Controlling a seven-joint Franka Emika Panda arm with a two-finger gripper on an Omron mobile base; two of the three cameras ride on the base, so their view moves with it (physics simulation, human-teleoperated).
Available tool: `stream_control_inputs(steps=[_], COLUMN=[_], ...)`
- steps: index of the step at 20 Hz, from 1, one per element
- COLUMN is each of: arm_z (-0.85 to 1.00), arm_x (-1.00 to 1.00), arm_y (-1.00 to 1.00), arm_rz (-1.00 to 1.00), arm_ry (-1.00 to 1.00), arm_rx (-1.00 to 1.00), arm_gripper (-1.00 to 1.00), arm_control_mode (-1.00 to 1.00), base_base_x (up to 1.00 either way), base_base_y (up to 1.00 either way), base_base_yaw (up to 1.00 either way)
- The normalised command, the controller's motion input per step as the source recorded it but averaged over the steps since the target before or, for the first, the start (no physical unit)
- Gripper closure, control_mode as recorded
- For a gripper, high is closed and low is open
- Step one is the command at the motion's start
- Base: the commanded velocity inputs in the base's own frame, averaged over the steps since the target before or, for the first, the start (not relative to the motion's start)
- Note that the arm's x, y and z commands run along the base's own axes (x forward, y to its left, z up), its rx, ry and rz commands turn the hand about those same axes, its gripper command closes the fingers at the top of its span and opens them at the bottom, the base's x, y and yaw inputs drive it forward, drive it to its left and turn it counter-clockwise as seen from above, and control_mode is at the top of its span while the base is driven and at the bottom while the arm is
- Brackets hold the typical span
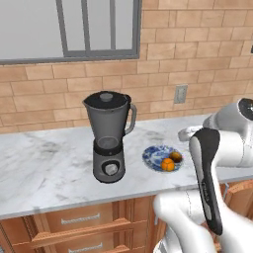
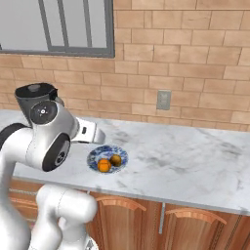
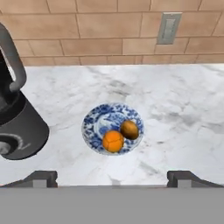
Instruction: Pick the orange and mango from the fridge and place them on the plate next to the blender to make a fruit smoothie.
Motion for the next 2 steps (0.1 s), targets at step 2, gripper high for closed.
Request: stream_control_inputs(steps=[2], arm_z=[0.06], arm_x=[-0.42], arm_y=[0.00], arm_rz=[-0.04], arm_ry=[-0.11], arm_rx=[0.00], arm_gripper=[-1.00], arm_control_mode=[-1.00], base_base_x=[0.00], base_base_y=[0.00], base_base_yaw=[0.00])
